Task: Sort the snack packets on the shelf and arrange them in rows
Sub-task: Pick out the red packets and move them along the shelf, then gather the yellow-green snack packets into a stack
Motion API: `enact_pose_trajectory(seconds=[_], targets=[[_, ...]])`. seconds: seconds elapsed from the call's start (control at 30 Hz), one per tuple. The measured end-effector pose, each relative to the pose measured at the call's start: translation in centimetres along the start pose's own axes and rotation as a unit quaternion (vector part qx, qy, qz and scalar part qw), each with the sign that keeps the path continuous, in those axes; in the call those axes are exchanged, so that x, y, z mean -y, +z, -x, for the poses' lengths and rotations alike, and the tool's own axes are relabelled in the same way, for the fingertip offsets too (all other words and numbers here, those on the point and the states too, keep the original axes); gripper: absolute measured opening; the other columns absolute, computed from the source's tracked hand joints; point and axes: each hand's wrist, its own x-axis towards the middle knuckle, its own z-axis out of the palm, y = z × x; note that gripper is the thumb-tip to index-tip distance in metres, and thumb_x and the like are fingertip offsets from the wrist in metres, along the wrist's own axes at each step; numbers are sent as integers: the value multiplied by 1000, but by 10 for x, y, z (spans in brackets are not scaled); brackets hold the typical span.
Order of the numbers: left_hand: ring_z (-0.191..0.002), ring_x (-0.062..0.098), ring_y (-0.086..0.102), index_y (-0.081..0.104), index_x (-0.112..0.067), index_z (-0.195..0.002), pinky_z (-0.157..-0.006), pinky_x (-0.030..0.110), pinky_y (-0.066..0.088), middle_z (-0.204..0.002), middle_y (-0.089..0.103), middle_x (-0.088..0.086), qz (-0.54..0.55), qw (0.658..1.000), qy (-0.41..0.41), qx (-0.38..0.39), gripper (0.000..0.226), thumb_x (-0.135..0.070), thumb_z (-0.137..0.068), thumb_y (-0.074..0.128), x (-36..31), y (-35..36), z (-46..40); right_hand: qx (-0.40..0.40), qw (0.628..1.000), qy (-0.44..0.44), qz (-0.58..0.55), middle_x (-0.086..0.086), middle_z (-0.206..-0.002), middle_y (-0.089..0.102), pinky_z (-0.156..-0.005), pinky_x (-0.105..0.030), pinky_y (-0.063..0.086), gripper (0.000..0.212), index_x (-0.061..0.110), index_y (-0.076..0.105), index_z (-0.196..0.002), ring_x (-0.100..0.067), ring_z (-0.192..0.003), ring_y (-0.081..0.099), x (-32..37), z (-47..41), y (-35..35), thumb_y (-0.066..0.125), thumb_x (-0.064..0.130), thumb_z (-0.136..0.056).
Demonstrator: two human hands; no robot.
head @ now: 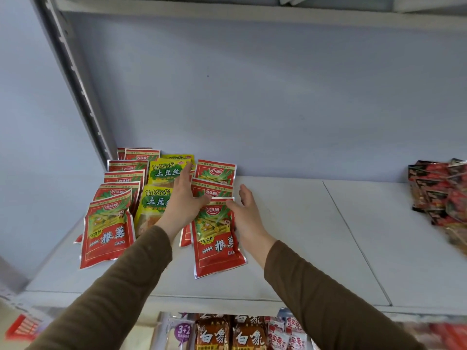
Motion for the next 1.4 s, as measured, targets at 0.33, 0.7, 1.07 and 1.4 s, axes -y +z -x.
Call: enact_pose_trajectory(seconds=[0.33,0.7,1.07,1.4], targets=[[-144,28,35,38,-23,-152,-118,52,37,-156,38,3,-110,987,114,-16,68,-25,-93,71,-19,14,9,-50,970,-141,193,4,-154,39,-104,-32,43,59,35,33,-151,-13,-137,40,13,13,-26,61,35,-99],[-154,22,23,36,-21,-156,-128,43,7,-164,34,2,-302,927,219,37,69,-43,-96,61,-47,50,11,-52,818,-209,533,0,-160,34,-120,-42,21,56,26,41,-149,-22,-148,24,30,12,-108,56,41,-98],[-140,21,45,47,-24,-150,-114,38,37,-153,50,-2,-290,924,230,95,62,-46,-95,64,-126,148,39,-72,774,-226,587,4,-155,40,-113,-37,24,58,26,42,-148,-20,-142,31,39,40,-244,58,42,-95],[-128,18,52,48,-30,-146,-97,36,44,-143,56,-8,-282,929,214,106,56,-45,-94,63,-219,281,86,-55,745,-224,626,6,-152,44,-109,-42,31,61,26,43,-148,-21,-139,36,52,56,-424,60,47,-93]])
